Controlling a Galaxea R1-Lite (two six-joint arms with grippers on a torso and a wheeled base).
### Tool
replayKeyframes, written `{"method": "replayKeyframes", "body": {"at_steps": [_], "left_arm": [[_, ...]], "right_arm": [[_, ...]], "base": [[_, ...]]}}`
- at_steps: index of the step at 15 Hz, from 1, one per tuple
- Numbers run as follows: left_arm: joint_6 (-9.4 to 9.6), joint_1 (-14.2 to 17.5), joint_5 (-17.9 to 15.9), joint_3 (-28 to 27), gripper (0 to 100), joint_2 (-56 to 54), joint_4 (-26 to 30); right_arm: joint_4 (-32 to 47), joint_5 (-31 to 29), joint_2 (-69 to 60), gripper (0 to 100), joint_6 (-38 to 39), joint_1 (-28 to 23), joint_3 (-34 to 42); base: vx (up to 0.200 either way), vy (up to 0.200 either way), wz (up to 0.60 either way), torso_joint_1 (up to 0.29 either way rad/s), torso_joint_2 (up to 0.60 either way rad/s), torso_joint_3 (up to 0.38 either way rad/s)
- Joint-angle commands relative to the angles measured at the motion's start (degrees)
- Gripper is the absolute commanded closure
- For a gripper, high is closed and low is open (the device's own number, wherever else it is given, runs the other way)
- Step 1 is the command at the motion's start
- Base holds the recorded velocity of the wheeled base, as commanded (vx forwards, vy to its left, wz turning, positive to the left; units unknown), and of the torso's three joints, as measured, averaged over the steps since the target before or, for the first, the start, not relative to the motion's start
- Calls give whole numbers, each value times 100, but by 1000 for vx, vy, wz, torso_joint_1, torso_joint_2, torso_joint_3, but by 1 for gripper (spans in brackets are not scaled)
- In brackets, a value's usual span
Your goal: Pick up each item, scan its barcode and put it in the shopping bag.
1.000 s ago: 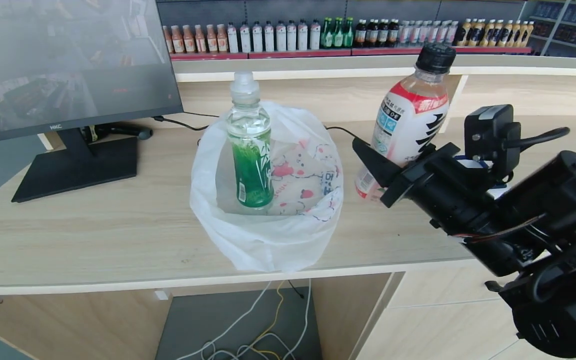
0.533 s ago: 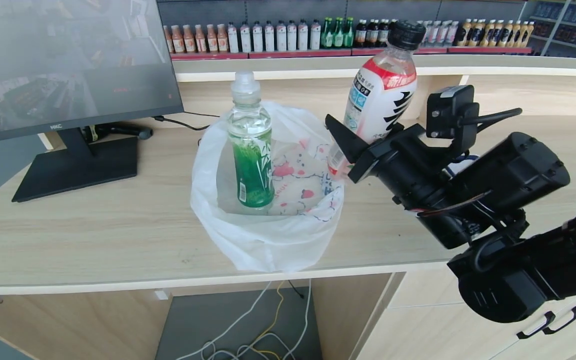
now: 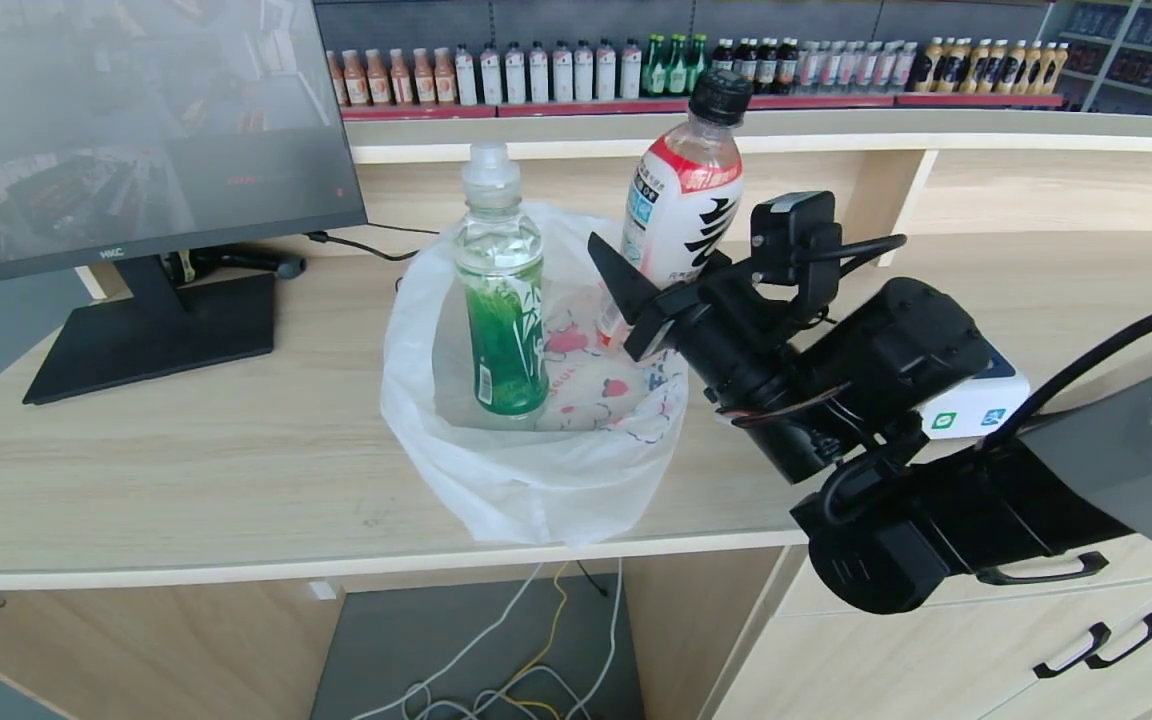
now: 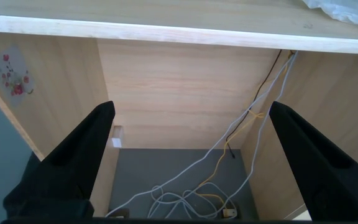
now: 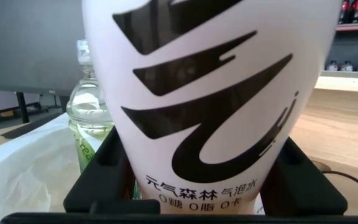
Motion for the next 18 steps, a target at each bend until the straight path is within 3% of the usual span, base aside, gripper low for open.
{"method": "replayKeyframes", "body": {"at_steps": [1, 4, 9, 18], "left_arm": [[-3, 6, 0, 0, 0, -1, -1], [5, 6, 0, 0, 0, -1, -1], [5, 6, 0, 0, 0, -1, -1], [-3, 6, 0, 0, 0, -1, -1]], "right_arm": [[-3, 6, 176, 100, 1, -46, -45], [14, 6, 291, 100, 1, -55, -45], [990, -47, 264, 100, -26, -64, -687], [1201, -82, 581, 100, -113, -178, -687]], "base": [[0, 0, 0, 0, 0, 0], [0, 0, 0, 0, 0, 0], [0, 0, 0, 0, 0, 0], [0, 0, 0, 0, 0, 0]]}}
